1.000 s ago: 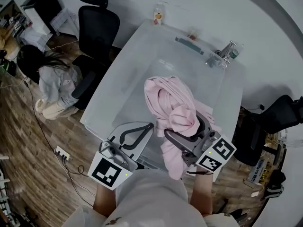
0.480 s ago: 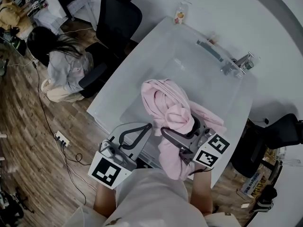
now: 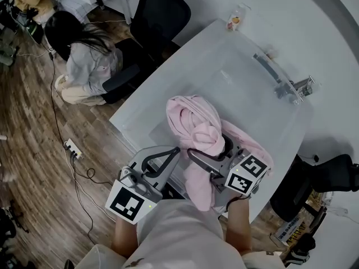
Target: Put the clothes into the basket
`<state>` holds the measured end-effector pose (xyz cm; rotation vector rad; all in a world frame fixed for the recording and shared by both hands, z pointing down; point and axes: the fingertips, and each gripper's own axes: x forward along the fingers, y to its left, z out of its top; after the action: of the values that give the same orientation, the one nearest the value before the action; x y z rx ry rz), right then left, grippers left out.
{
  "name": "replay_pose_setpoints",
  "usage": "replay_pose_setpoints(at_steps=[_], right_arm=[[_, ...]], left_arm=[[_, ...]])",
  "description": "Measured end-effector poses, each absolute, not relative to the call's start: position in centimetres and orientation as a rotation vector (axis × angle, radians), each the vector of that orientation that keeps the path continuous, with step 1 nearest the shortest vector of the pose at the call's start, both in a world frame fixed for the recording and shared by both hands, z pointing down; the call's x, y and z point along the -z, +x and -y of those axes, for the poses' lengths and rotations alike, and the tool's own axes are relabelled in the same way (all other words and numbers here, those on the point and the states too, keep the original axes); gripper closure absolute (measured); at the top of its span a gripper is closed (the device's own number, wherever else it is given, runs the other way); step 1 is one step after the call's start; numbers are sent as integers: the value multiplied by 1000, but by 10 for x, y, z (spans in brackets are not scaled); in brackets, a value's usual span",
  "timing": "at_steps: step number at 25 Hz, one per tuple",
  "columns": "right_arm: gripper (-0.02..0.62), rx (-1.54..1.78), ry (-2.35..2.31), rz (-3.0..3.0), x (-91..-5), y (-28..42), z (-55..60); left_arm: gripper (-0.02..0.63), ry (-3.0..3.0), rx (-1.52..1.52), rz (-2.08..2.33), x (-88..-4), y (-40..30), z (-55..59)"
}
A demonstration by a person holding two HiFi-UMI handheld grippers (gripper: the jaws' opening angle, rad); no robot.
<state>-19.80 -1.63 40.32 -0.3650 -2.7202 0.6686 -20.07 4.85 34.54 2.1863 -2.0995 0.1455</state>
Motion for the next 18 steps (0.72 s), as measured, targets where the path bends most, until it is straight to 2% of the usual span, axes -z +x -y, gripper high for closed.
replay_pose_setpoints(at_steps=[18], right_arm=[[161,-574,-395,2469,-485,-203,-16]], left_arm=[[600,2084,-142,2136,-370,-211,-69]])
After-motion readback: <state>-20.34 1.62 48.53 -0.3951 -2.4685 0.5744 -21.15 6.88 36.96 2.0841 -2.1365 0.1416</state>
